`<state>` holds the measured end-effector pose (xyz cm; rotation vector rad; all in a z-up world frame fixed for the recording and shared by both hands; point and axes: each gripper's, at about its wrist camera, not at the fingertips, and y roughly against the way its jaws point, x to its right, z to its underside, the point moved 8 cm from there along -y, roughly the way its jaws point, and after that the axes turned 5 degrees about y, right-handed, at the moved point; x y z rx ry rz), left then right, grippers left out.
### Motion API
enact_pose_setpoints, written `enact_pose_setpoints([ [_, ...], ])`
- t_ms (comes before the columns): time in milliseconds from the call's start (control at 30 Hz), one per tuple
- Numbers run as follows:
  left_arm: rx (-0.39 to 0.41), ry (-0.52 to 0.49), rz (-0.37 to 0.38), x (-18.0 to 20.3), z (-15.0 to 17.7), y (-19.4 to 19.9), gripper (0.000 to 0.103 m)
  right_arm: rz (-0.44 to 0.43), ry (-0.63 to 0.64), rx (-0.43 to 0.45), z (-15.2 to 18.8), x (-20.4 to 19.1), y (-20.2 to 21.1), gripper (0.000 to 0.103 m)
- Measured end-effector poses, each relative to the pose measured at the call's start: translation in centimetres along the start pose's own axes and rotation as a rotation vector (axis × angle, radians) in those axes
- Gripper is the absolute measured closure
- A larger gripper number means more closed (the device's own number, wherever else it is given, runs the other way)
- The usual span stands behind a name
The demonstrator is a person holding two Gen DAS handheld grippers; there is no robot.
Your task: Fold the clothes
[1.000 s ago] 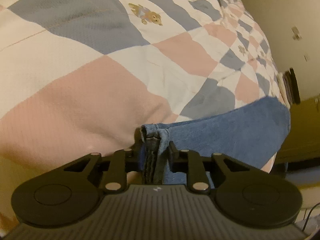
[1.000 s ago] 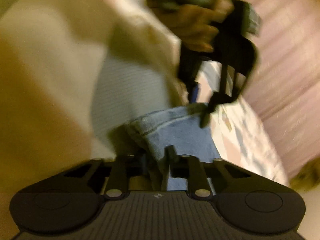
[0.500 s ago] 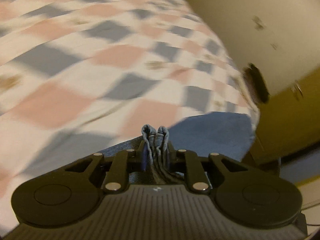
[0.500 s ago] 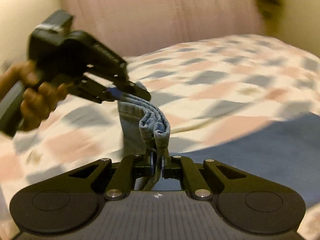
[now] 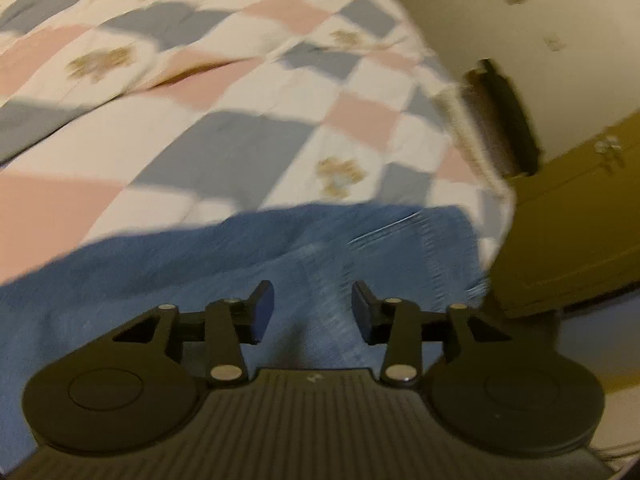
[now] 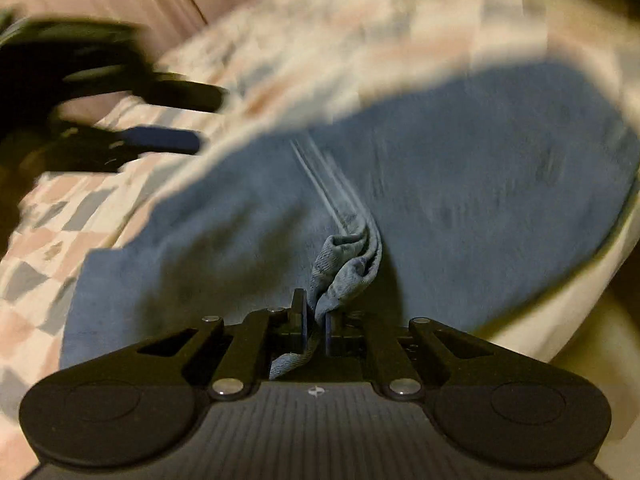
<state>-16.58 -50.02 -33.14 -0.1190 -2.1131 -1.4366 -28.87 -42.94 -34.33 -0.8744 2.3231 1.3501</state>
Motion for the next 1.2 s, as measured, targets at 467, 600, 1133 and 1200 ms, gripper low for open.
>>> enact_pose_setpoints([
  [467,-0.048,0.098,-0.287,-10.8,6.9,3.4,0.067,-0.155,-0.4,-0.184,-2.5,13.8,-0.3,0.068],
  [600,-0.068,-0.017,-0.314,-10.1,6.9,3.5,0.067,-0.173,-0.564,-0.146,-2.7,15.9,-0.3,0.056],
  [1133,-0.043,-0.167,-0.339,-8.0,4.8,4.6,0.066,-0.067,0.16,-0.077,-9.8,9.1,0.6,0.094],
  [1200,-0.039,-0.188,-0.323,-6.7,4.4,4.3,0.066,-0.028,0.199,0.011,-12.0,9.8,3.8,0.094],
])
